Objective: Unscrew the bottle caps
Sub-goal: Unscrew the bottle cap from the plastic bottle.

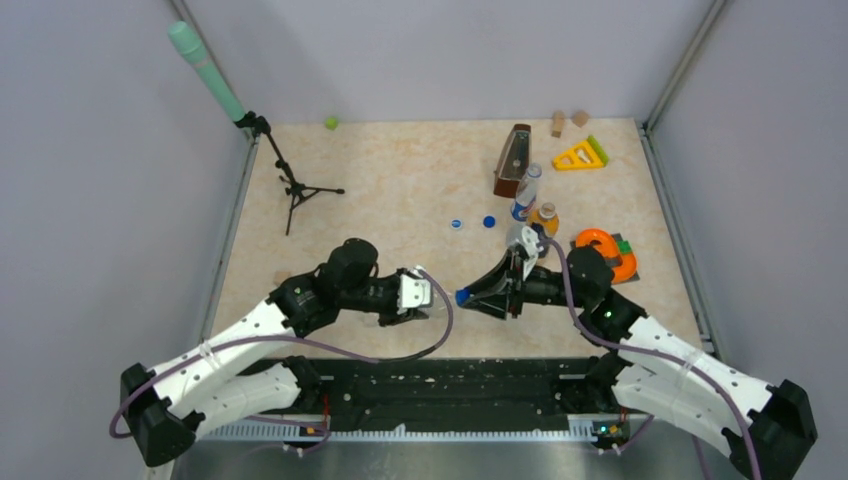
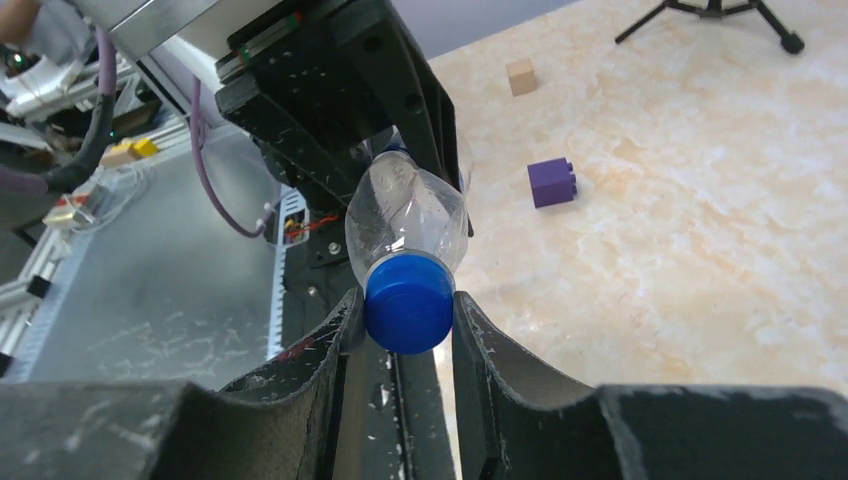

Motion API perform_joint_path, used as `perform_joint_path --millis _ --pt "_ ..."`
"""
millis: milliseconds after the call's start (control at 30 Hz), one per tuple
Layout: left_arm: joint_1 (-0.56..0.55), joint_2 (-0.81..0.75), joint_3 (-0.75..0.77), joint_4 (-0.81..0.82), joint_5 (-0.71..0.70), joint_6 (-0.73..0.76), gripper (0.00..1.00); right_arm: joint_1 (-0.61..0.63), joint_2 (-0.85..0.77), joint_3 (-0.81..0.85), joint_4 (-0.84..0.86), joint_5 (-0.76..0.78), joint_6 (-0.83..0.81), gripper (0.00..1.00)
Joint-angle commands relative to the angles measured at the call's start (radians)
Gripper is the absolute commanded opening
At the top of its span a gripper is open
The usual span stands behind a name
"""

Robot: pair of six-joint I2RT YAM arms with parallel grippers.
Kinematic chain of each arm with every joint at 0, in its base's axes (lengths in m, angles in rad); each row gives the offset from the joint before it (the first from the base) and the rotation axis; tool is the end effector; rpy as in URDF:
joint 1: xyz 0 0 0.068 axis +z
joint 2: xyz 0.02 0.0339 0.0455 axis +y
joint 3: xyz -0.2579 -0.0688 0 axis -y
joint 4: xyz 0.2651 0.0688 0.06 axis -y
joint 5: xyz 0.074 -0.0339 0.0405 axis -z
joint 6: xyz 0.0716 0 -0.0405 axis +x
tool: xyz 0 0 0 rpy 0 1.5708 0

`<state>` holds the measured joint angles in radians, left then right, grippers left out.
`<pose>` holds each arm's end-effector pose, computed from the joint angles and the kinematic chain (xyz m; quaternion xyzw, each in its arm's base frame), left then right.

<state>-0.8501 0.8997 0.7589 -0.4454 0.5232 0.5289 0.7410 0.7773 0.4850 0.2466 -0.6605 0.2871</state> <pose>0.1340 -0.2068 0.2624 0.6359 0.5790 -0.2980 0.4142 0.1457 0.1929 0.2695 -0.3722 0.6161 0.5255 0.4537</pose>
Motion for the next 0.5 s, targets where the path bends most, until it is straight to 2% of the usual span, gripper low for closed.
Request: perform_joint_path --millis 0,200,300,367,467 --pt "0.002 0.006 0.076 -0.011 0.177 -0.027 0.00 0.003 -0.015 -0.011 0.016 -0.081 -0.189 0.00" --pt "0.005 0.052 0.108 -0.064 0.200 -0.021 0.00 0.006 -0.008 -0.013 0.022 -0.060 -0.242 0.01" --pt "0.005 0.056 0.097 -0.052 0.136 -0.008 0.00 0.006 -0.016 -0.024 0.045 -0.010 -0.195 0.34" --pt "0.005 0.043 0.065 -0.009 0.061 -0.006 0.00 0.005 -0.034 -0.042 0.083 0.047 -0.117 0.44" --pt "0.004 0.011 -0.002 0.070 -0.042 0.004 0.00 0.006 -0.061 -0.084 0.153 0.195 0.009 0.50"
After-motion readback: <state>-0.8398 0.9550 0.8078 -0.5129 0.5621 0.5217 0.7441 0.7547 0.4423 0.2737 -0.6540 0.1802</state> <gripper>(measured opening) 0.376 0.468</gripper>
